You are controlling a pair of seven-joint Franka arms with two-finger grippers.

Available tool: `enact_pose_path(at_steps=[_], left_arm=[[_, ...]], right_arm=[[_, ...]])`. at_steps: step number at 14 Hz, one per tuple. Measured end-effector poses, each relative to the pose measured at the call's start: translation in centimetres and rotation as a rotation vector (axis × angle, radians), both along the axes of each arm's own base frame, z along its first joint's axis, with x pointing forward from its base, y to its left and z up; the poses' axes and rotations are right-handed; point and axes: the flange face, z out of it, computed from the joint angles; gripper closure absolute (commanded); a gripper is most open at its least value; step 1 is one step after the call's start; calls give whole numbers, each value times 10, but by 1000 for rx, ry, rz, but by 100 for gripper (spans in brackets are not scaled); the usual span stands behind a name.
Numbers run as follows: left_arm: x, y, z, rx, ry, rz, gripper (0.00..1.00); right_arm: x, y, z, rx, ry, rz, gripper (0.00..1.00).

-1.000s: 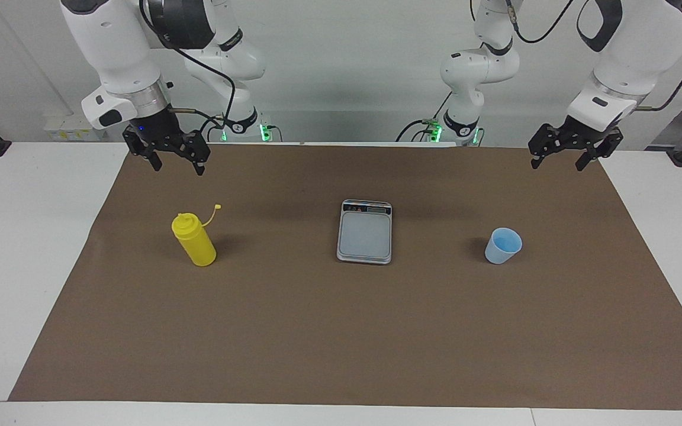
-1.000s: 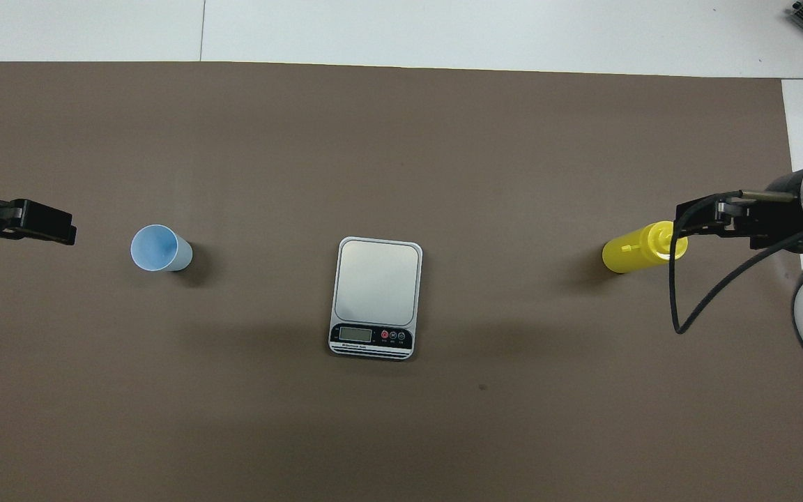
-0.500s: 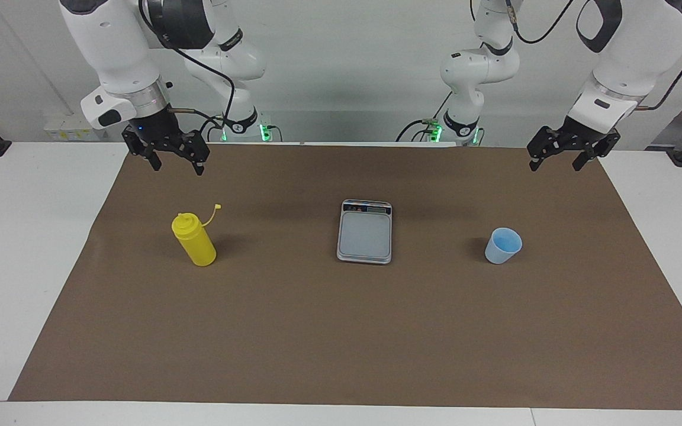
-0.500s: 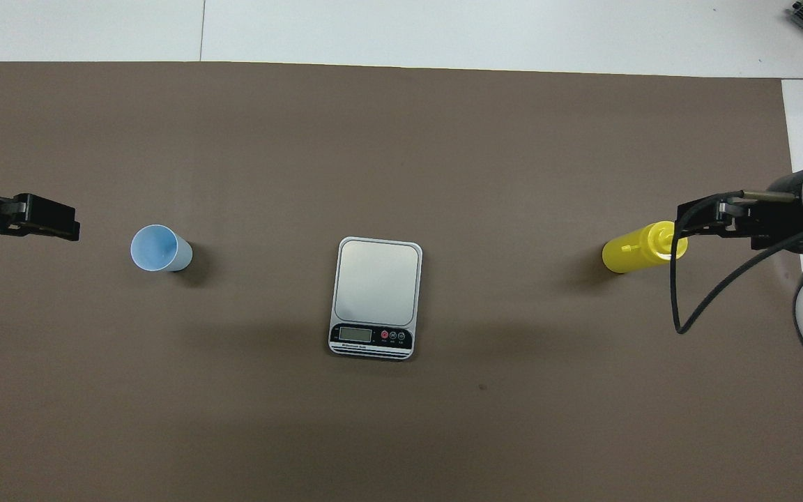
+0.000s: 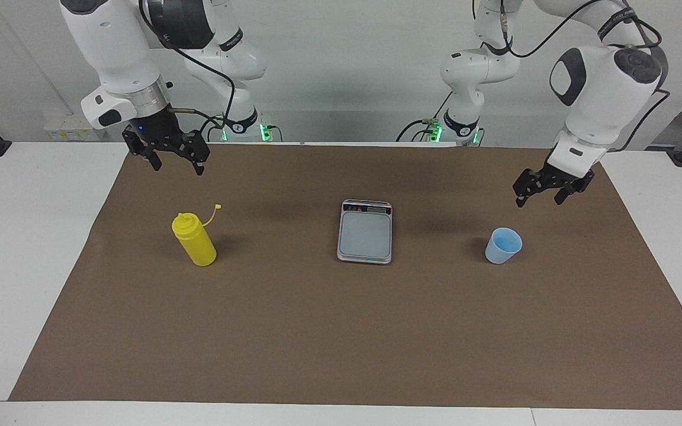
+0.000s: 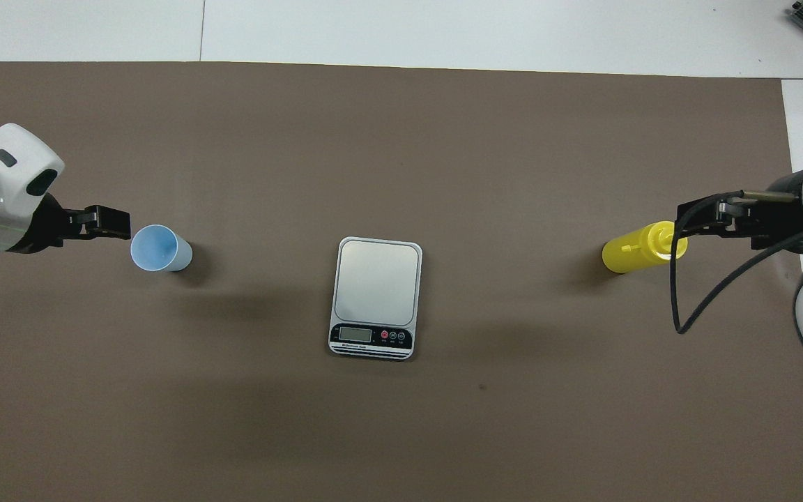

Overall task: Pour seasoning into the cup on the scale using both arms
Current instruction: 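Reach the left gripper to the light-blue cup and grasp it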

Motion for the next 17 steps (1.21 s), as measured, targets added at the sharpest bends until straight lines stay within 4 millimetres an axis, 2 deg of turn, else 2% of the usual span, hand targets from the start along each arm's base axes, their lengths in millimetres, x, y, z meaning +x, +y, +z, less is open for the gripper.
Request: enact_pose_path(at_steps=[2, 4, 6, 9, 11, 12, 14, 15, 17], left_arm=[[1, 6, -37, -7, -2, 51, 0], [2, 18, -66, -18, -18, 96, 0], [-2, 27, -89, -38, -45, 154, 0], [-10, 27, -116, -46, -55, 196, 0], [-8, 26, -132, -53, -59, 206, 0], [-8, 25, -140, -55, -53, 212, 23], [-8, 24, -149, -58, -44, 221, 85], [-8, 23, -153, -59, -39, 221, 100], [-8, 22, -156, -59, -34, 215, 100]], right_arm=[[0, 0, 0, 0, 0, 0, 0], [0, 0, 0, 0, 0, 0, 0], [0, 0, 0, 0, 0, 0, 0], [0, 0, 0, 0, 0, 0, 0], [0, 0, 0, 0, 0, 0, 0], [0, 0, 0, 0, 0, 0, 0], [0, 0, 0, 0, 0, 0, 0], [0, 0, 0, 0, 0, 0, 0], [0, 0, 0, 0, 0, 0, 0]])
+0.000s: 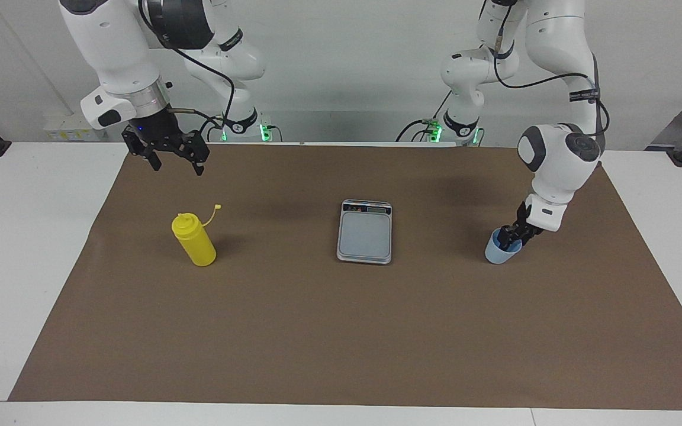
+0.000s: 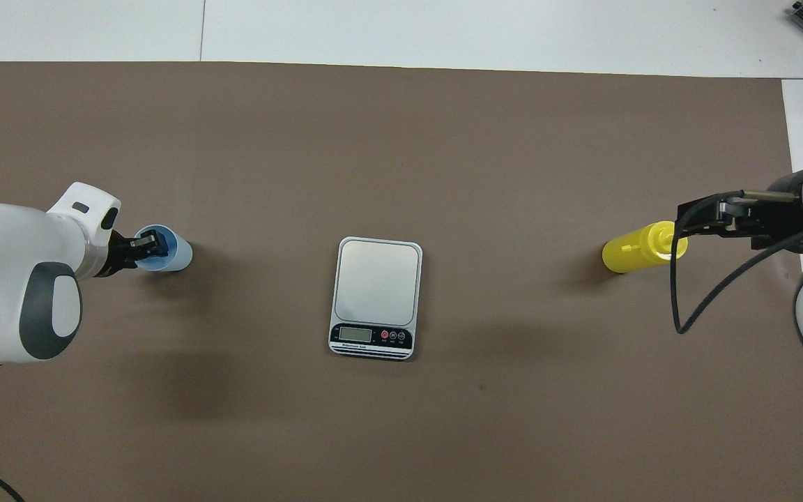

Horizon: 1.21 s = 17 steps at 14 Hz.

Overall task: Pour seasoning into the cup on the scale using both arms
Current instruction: 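Reach the left gripper to the light-blue cup and grasp it, then carry the blue cup with the left gripper onto the scale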

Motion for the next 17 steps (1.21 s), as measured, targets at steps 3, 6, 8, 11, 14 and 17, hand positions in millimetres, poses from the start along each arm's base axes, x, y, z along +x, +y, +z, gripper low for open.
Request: enact_pose_path(at_steps=[3, 6, 8, 11, 14, 17], left_arm=[[3, -5, 5, 1, -12, -24, 100], [13, -6, 20, 3, -36, -64, 100], [22, -10, 38, 3, -35, -88, 100], [38, -54, 93, -4, 5, -173, 100], [35, -124, 143, -9, 36, -246, 100], [16, -194, 146, -14, 43, -266, 100]], right_arm=[[0, 0, 0, 0, 0, 0, 0], [0, 0, 0, 0, 0, 0, 0], [0, 0, 0, 0, 0, 0, 0], [0, 0, 0, 0, 1, 0, 0], [-1, 0, -1, 0, 9, 0, 0], [-1, 0, 0, 0, 6, 0, 0]])
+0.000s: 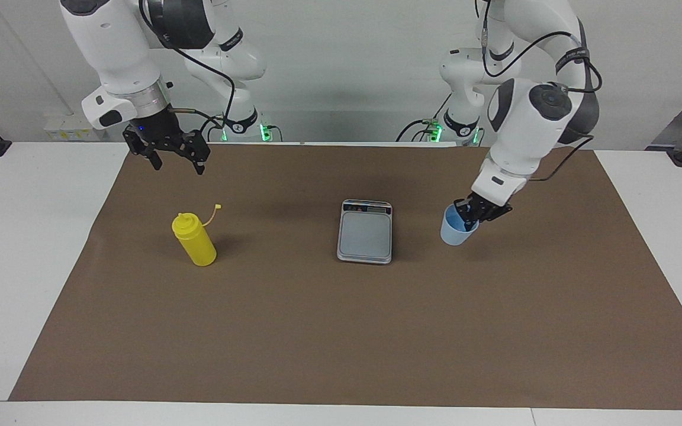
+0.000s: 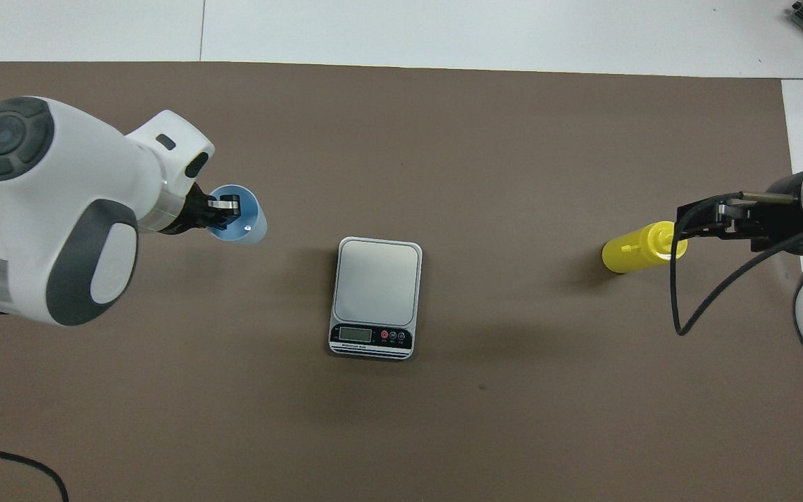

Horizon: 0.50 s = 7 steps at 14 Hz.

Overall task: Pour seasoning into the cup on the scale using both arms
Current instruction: 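Carry the blue cup with the left gripper onto the scale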

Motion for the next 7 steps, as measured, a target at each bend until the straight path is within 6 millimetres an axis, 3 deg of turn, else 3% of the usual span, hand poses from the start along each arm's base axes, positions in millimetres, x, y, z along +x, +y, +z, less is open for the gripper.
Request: enact_pose_path(at_steps=[4, 7], left_arm=[[-31, -85, -15, -4, -5, -31, 100], [-51, -137, -45, 19, -13, -32, 100]], right_arm=[[2, 0, 1, 1, -15, 0, 0], [2, -1, 2, 2, -18, -51, 0]])
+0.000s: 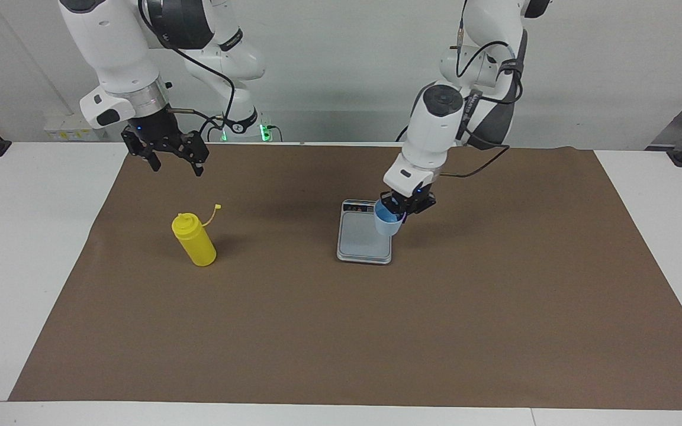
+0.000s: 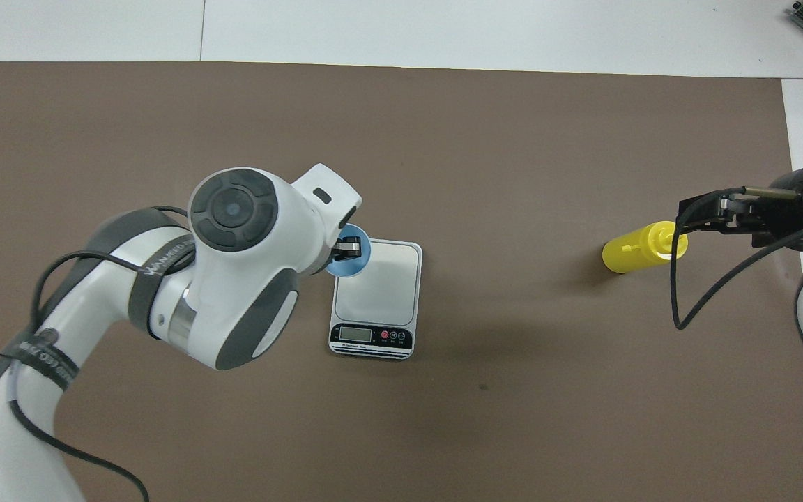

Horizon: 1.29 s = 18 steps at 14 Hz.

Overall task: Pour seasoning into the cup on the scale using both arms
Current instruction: 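Carry the blue cup with the left gripper onto the scale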

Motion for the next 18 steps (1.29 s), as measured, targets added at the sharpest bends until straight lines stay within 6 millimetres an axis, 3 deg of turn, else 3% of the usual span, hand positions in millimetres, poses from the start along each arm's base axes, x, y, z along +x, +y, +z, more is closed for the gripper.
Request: enact_pose_path(at_steps=[2, 4, 11, 13, 14, 18], left_arm=[[-13, -25, -23, 0, 2, 4, 100], [-22, -36, -39, 7, -3, 0, 100], [-21, -31, -51, -6, -29, 9, 100], [-20, -29, -51, -12, -37, 13, 28], [-19, -29, -52, -13, -39, 15, 0], [-15, -25, -51, -2, -49, 14, 0]], right_arm=[[1, -1, 0, 3, -2, -85, 0], [2, -2, 0, 5, -8, -139, 0], [22, -19, -14, 14, -17, -316, 0], [30, -28, -20, 17, -12, -387, 0], [36, -35, -24, 21, -8, -422, 0], [61, -61, -44, 78, 23, -572, 0]])
